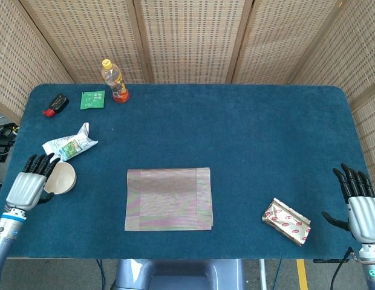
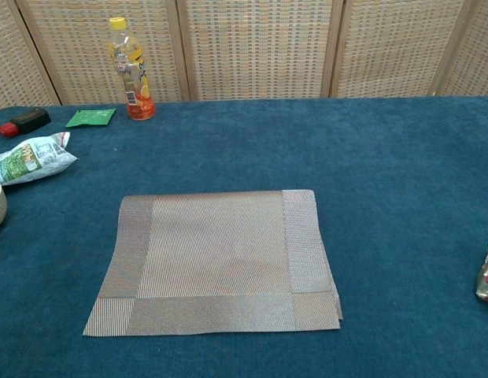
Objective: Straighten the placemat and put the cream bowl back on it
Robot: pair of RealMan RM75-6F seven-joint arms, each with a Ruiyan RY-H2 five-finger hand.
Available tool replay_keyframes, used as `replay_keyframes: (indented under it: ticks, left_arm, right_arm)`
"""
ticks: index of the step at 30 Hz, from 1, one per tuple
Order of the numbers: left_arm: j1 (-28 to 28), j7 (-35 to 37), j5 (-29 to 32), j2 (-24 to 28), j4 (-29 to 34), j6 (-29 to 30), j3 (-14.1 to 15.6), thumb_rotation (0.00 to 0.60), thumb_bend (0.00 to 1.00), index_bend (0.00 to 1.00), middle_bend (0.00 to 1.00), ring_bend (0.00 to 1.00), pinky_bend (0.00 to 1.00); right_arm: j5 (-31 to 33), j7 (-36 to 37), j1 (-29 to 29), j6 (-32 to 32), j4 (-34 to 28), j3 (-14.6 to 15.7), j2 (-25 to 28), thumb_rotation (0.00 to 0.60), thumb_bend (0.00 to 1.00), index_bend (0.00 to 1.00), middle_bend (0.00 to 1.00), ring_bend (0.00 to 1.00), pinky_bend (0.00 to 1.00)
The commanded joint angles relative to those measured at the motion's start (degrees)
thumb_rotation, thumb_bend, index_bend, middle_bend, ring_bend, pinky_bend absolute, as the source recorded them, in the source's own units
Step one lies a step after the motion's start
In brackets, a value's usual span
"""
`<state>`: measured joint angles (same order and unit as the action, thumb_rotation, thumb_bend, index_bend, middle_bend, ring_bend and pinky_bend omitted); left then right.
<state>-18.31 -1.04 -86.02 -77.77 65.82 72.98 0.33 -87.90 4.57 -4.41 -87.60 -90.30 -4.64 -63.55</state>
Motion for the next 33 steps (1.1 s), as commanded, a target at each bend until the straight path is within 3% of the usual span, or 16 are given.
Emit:
replay_keyframes:
  ticks: [1, 11, 23, 33]
  left_arm:
    - [0.0, -6.9, -5.3, 0.9, 9.8, 5.0, 0.5, 0.6, 0.22, 0.1, 0.0, 0.0, 0.0]
    - [-1.3, -22.0, -7.9, -4.9, 19.2, 0.8, 2.7, 0.6, 0.22, 0.14, 0.0, 0.0, 0.0]
    - [-0.8, -29.3, -8.2, -13.9, 15.8, -2.0, 4.5, 0.6, 0.18, 0.17, 0.0, 0.0, 0.0]
    - [-1.0, -31.1, -8.7, -16.7, 15.3, -3.6, 5.5, 0.6, 0.18, 0.17, 0.0, 0.0, 0.0]
  right_arm:
    - [0.1, 0.0, 0.0, 0.1, 0.0, 0.0, 0.0, 0.6, 0.09, 0.01, 0.0, 0.0, 0.0]
    - [0.9, 1.5, 0.1, 0.2, 0.1, -0.4, 0.5, 0.6, 0.09, 0.01, 0.0, 0.0, 0.0]
    - [0.8, 2.1, 0.1, 0.2, 0.0, -0.4, 0.9, 0.6, 0.09, 0.01, 0.0, 0.0, 0.0]
    - [1.0, 2.6, 0.2, 0.1, 0.0, -0.5, 1.0, 0.6, 0.09, 0.01, 0.0, 0.0, 0.0]
